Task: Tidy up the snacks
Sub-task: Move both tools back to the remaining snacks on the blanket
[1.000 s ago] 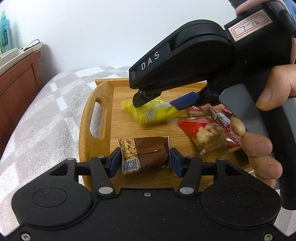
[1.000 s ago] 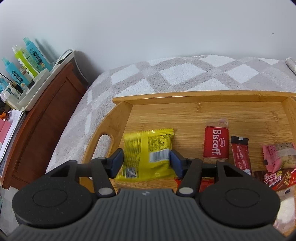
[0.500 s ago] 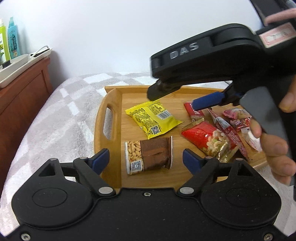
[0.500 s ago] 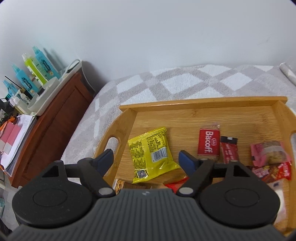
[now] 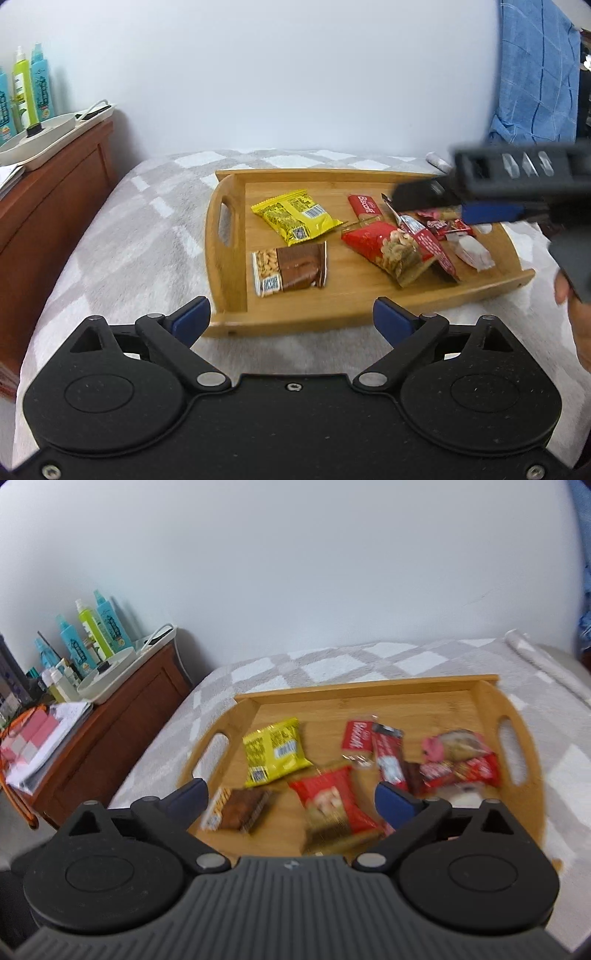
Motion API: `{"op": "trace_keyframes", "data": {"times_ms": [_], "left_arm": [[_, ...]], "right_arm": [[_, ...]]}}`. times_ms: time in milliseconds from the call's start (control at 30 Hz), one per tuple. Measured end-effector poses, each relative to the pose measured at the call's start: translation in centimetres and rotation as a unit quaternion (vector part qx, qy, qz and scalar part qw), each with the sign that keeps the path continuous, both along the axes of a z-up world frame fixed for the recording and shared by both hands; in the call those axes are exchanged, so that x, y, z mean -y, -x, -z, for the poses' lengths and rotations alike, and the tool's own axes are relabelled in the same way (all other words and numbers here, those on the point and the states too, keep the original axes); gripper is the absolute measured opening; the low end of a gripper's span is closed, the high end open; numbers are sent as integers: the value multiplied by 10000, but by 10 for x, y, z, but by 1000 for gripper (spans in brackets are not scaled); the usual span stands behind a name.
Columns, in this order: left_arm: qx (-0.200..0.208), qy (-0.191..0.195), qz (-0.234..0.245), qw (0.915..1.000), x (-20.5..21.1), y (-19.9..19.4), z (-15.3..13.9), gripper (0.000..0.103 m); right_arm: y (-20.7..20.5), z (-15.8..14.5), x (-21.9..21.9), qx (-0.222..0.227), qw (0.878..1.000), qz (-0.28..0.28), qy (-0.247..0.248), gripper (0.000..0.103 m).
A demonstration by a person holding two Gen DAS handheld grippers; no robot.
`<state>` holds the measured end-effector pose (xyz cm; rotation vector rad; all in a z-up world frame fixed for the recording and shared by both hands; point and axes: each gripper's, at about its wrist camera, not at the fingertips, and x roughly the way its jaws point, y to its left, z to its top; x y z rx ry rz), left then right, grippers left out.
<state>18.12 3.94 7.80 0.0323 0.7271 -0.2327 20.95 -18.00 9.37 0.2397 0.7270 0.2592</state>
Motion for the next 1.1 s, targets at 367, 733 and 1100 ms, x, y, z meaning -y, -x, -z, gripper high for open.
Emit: {"op": "trace_keyframes", "data": {"times_ms": [367,733,1100], "left_arm": [[32,264,-294,9992,-20,52,0,97],[-228,219,-657,9973,-29,87,29,97],[-331,70,-757,9966,-26,97,50,82]], "right_arm": [[87,41,6,506,9958,211,734,103],[143,80,-6,973,9859,67,1357,103],[153,95,-26,1190,9808,-300,1516,103]]}}
